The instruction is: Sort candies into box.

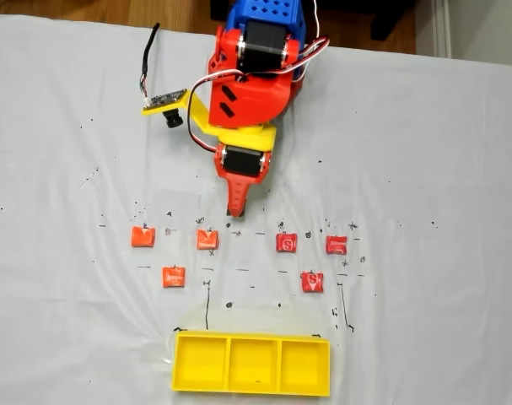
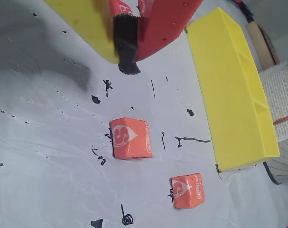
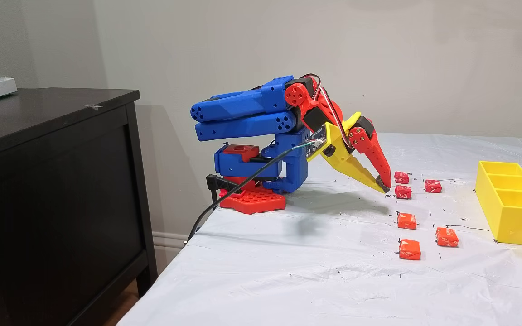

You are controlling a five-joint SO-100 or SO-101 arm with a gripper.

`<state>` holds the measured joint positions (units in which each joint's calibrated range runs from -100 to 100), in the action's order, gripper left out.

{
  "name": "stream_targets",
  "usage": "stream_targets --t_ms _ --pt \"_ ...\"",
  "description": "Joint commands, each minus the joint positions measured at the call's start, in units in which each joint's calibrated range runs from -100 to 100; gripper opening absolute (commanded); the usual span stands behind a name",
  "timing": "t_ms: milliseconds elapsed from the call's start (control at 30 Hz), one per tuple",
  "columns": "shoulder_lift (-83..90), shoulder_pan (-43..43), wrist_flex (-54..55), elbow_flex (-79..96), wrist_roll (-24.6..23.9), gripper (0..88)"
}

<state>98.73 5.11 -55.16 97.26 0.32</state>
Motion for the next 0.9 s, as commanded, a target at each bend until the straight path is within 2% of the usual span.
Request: stream_targets --t_ms 0,333,467,733,867 --pt "0.3 -0.5 0.3 0.2 0.2 0.2" --pt "0.3 -1.1 2.0 -0.3 -1.3 0.1" --pt "0.3 -2.5 -6.6 -10.4 0.1 0.0" --pt "-0.4 -7.5 -10.9 -19.6 0.1 0.0" --pt "-16.3 -7.6 -13.0 -32.7 0.3 0.0"
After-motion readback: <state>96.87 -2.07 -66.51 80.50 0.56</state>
